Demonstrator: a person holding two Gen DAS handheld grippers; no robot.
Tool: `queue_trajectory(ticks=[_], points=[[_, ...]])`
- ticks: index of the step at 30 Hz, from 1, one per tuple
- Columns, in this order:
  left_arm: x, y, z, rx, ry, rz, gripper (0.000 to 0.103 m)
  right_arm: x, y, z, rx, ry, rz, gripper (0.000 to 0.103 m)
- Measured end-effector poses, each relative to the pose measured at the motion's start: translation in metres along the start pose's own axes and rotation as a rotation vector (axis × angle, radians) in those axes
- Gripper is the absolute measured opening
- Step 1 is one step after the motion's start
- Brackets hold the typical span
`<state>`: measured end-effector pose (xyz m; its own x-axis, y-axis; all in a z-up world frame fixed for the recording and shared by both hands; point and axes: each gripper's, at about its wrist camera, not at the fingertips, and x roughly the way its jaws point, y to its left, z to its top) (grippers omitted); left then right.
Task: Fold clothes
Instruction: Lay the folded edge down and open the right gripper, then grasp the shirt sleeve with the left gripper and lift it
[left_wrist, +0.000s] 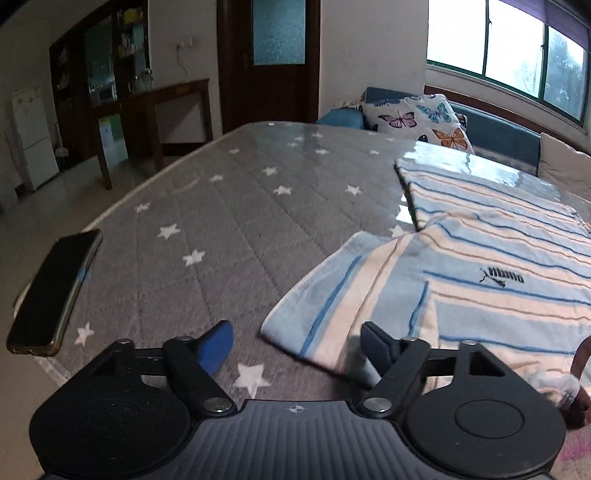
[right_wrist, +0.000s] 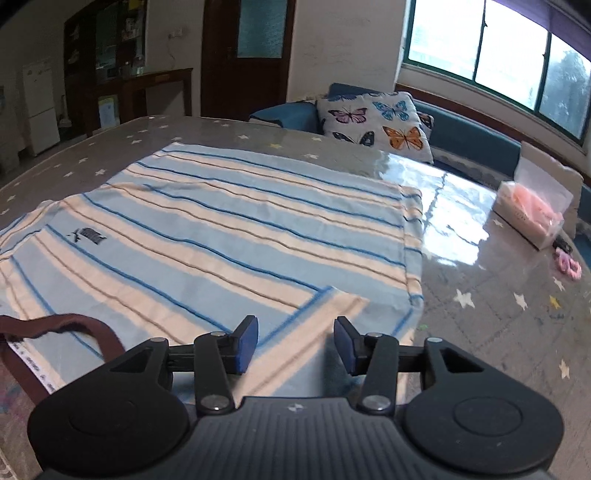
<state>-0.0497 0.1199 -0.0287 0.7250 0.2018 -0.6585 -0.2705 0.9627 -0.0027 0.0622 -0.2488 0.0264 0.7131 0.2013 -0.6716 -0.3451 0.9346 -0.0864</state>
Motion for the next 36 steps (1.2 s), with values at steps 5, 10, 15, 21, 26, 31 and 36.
queue_trajectory(ticks=[5, 10, 15, 21, 26, 31, 36], points=[[0.000, 0.000, 0.000, 0.023, -0.019, -0.045, 0.047, -0.008, 0.027, 0.015, -0.070, -0.021, 0.069, 0.053], [0.001, 0.001, 0.002, 0.048, -0.042, -0.056, 0.017, -0.007, 0.074, 0.026, -0.172, -0.023, 0.224, 0.061], [0.000, 0.003, 0.008, 0.063, -0.080, -0.027, 0.007, -0.002, 0.130, 0.027, -0.297, -0.016, 0.361, 0.062], [0.002, 0.017, 0.008, 0.009, -0.055, -0.043, 0.011, -0.002, 0.179, 0.017, -0.441, -0.008, 0.446, 0.062], [-0.005, 0.029, 0.004, -0.055, -0.034, -0.063, 0.018, -0.007, 0.189, 0.020, -0.485, -0.037, 0.456, 0.063], [-0.011, 0.031, 0.003, -0.084, -0.028, -0.073, 0.039, 0.004, 0.182, 0.033, -0.393, -0.033, 0.416, 0.063], [-0.007, 0.028, 0.001, -0.117, -0.001, -0.095, 0.043, 0.010, 0.188, 0.026, -0.410, -0.006, 0.453, 0.063]])
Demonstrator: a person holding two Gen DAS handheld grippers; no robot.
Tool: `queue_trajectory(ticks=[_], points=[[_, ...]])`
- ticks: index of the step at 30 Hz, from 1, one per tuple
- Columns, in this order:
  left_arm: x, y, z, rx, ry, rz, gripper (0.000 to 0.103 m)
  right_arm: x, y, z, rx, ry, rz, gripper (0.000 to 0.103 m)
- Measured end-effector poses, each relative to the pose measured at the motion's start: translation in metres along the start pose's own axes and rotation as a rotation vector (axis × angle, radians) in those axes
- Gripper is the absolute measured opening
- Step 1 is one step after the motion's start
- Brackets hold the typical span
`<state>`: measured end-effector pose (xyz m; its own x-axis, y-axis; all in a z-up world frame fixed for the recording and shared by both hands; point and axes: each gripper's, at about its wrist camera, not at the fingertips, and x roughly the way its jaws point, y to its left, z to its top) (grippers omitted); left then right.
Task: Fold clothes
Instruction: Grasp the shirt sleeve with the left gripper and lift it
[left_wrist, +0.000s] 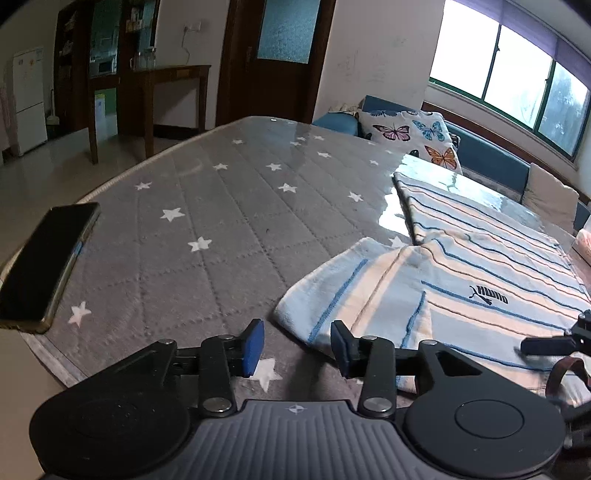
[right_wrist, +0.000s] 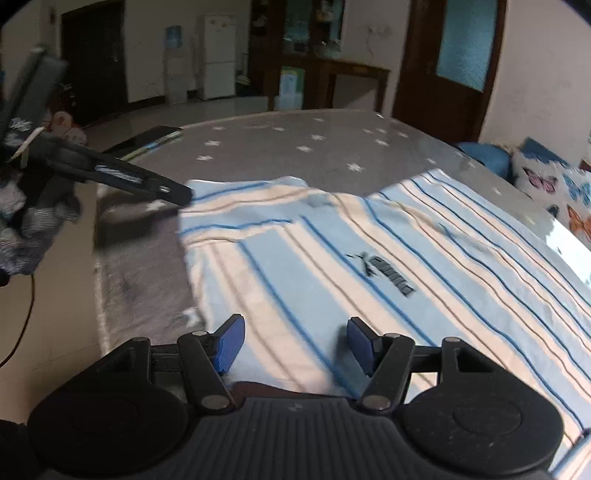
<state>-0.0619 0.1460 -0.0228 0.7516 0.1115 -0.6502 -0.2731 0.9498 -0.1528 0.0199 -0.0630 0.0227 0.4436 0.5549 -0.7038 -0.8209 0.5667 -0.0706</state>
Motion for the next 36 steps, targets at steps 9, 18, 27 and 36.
queue_trajectory(ticks=[9, 18, 27, 36], points=[[0.005, 0.000, 0.003, -0.028, 0.000, -0.016, 0.010, 0.002, 0.009, 0.001, -0.020, -0.011, 0.017, 0.063], [-0.022, -0.018, 0.023, -0.016, -0.131, -0.119, 0.002, 0.002, 0.009, 0.006, 0.001, -0.027, 0.019, 0.063], [-0.038, -0.050, 0.034, 0.053, -0.173, -0.252, 0.002, 0.027, 0.020, 0.032, 0.009, -0.054, 0.058, 0.063], [-0.043, -0.080, 0.032, 0.127, -0.171, -0.382, 0.002, 0.010, 0.002, 0.017, 0.061, -0.051, 0.008, 0.064]])
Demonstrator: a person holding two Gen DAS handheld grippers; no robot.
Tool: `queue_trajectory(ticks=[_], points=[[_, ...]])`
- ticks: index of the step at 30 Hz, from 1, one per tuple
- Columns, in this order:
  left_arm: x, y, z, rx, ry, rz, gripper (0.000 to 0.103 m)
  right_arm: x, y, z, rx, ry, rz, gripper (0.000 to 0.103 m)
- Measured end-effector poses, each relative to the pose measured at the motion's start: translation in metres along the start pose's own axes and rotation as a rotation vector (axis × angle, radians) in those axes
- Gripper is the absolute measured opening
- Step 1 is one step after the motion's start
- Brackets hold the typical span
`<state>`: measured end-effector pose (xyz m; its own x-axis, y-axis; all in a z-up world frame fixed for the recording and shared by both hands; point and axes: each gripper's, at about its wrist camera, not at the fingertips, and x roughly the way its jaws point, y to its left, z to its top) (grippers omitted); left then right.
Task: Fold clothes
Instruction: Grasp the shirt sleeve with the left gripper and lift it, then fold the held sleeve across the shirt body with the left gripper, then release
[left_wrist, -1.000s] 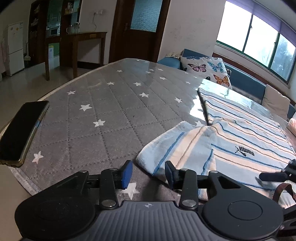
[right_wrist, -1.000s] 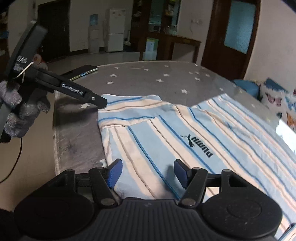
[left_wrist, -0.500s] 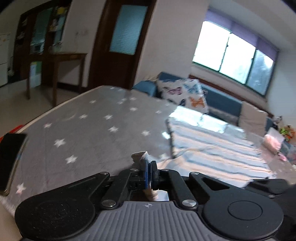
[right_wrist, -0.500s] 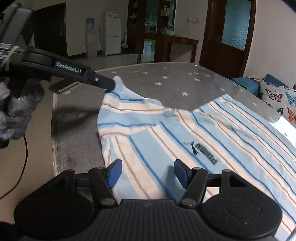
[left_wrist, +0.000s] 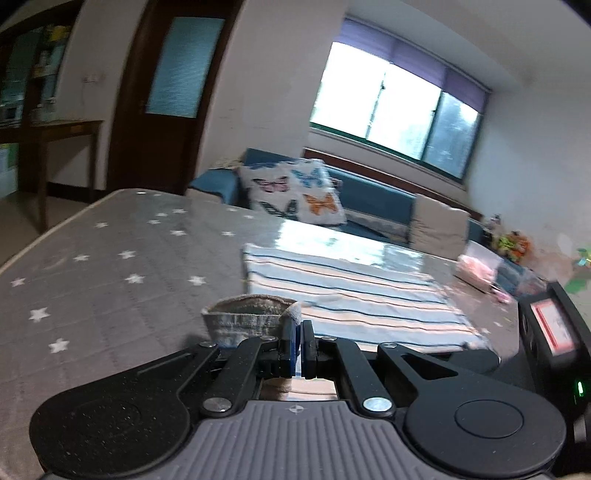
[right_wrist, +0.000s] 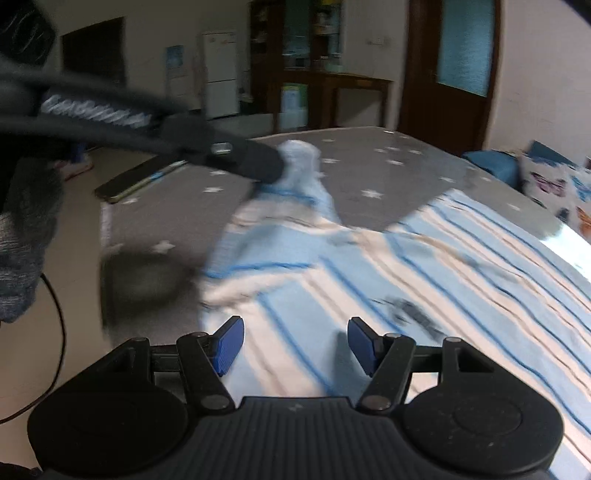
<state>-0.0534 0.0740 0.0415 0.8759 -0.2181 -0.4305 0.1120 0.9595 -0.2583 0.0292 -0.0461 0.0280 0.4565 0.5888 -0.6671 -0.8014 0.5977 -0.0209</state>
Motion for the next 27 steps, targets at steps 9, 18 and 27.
queue_trajectory(ticks=[9, 18, 27], points=[[0.023, -0.038, -0.016, 0.105, 0.100, -0.198, 0.002, -0.046, -0.068, -0.020, 0.076, 0.008, -0.203, 0.064], [0.027, -0.052, -0.030, 0.226, 0.227, -0.258, 0.005, -0.066, -0.093, -0.037, 0.103, 0.008, -0.250, 0.064], [0.058, -0.017, 0.004, 0.199, 0.178, -0.036, 0.004, -0.056, -0.080, -0.041, 0.115, 0.013, -0.148, 0.055]])
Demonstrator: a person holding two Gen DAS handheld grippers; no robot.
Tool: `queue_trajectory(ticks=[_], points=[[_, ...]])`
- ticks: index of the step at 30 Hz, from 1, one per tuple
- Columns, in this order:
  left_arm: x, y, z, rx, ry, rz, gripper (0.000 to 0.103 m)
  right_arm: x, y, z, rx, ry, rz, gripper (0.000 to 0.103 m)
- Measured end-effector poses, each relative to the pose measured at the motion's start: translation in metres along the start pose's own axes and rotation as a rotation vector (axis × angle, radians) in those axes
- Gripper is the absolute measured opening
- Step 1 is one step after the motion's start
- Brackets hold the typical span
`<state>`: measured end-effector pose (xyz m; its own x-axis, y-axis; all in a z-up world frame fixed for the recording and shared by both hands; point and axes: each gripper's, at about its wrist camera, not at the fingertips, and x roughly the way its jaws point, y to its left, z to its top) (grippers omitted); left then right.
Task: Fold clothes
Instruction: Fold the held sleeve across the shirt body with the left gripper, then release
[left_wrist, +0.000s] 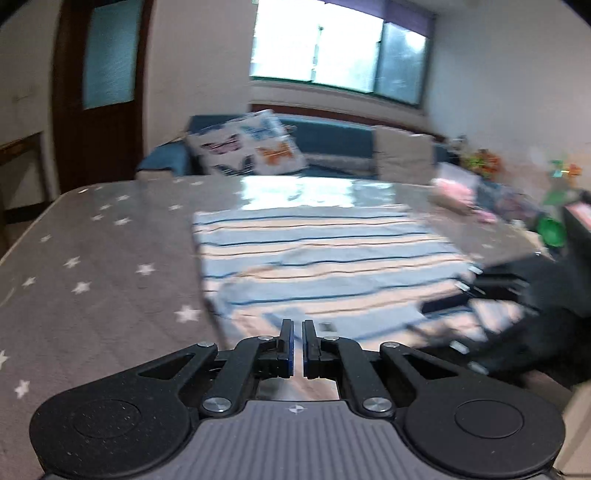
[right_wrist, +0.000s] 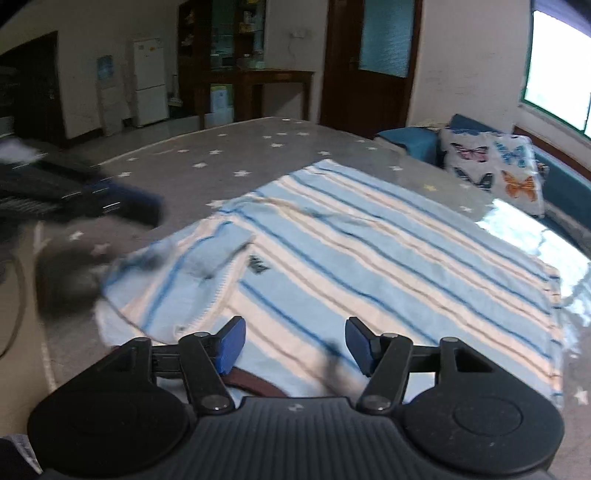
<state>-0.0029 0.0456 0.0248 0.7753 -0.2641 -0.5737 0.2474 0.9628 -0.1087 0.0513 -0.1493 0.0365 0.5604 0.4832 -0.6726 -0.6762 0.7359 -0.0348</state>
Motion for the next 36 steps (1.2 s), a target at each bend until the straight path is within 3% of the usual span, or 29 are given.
queue_trajectory(ticks=[4, 13, 17, 24, 29, 36], points=[[0.026, 0.008, 0.002, 0.019, 0.033, 0.043, 0.004, 0.007, 0.015, 0.002, -0.013, 0.012, 0.087, 0.043], [0.051, 0.002, -0.013, 0.083, 0.091, 0.033, 0.005, 0.018, 0.038, 0.008, -0.020, 0.014, 0.213, 0.022], [0.050, 0.003, -0.015, 0.080, 0.088, 0.028, 0.005, 0.014, 0.041, 0.011, -0.021, -0.005, 0.214, 0.021], [0.048, 0.002, -0.015, 0.077, 0.082, 0.026, 0.005, 0.025, 0.047, 0.007, -0.027, 0.051, 0.224, 0.020], [0.051, 0.001, -0.018, 0.076, 0.085, 0.030, 0.005, 0.027, 0.053, 0.008, -0.035, 0.055, 0.223, 0.003], [0.050, 0.002, -0.019, 0.074, 0.079, 0.035, 0.007, 0.003, 0.053, 0.008, -0.021, 0.006, 0.186, 0.003]])
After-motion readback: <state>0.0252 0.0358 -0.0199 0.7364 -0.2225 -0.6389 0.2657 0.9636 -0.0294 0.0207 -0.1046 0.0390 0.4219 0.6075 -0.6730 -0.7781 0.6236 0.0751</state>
